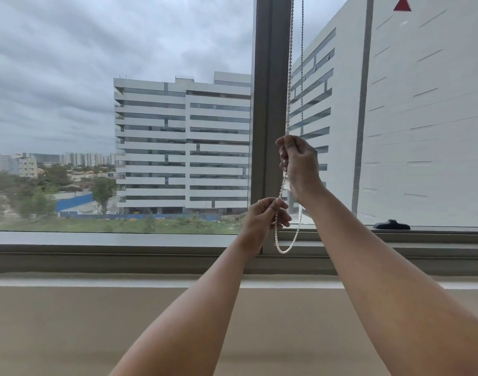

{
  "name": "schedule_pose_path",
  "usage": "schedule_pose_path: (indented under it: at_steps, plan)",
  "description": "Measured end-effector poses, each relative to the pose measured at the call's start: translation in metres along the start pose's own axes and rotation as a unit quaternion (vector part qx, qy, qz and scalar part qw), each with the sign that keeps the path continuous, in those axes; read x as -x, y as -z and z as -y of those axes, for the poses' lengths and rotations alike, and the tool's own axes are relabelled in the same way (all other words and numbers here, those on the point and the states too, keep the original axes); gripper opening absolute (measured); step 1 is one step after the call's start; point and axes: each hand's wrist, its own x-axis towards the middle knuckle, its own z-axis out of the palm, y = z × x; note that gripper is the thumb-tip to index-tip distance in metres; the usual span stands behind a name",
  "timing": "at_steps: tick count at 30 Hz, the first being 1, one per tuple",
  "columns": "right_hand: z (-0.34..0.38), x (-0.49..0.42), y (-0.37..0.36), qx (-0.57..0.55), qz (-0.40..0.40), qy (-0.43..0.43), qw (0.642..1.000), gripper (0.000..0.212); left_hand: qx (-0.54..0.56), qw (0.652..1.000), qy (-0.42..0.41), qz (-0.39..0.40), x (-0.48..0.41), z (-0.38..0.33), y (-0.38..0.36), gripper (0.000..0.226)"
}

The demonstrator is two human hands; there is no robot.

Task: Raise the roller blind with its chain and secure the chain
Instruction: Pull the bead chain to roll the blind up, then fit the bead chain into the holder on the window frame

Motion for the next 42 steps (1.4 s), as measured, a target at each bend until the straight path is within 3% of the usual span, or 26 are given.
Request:
schedule_pose_path:
  at_steps: [8, 13, 17, 25, 30, 35, 42]
  plan:
    - [-0.046, 0.032, -0.005, 0.087, 0.033, -0.015, 0.996, 0.026, -0.027, 0.999, 0.022, -0.005, 0.007, 0.006, 0.011, 0.025]
    - [-0.077, 0.051, -0.001, 0.158, 0.043, -0.039, 0.986, 0.020, -0.089, 0.995, 0.034, -0.013, 0.022, 0.014, 0.029, 0.012]
    - [-0.102, 0.070, 0.001, 0.187, 0.038, -0.091, 0.977, 0.020, -0.169, 0.984, 0.051, -0.032, 0.035, 0.023, 0.043, 0.015]
    - [-0.144, 0.106, -0.004, 0.152, 0.020, -0.131, 0.979, 0.012, -0.242, 0.967, 0.071, -0.036, 0.052, 0.057, 0.070, 0.014]
    - [-0.167, 0.120, -0.001, 0.131, -0.002, -0.120, 0.984, 0.008, -0.213, 0.971, 0.057, -0.095, 0.050, 0.075, 0.080, 0.010]
    - [-0.198, 0.116, 0.011, 0.208, -0.037, -0.116, 0.971, 0.013, -0.060, 0.982, 0.102, -0.147, 0.035, 0.091, 0.093, 0.011]
    - [-0.240, 0.085, 0.010, 0.211, -0.020, -0.192, 0.958, 0.022, -0.017, 0.983, 0.082, -0.162, 0.008, 0.117, 0.110, 0.006]
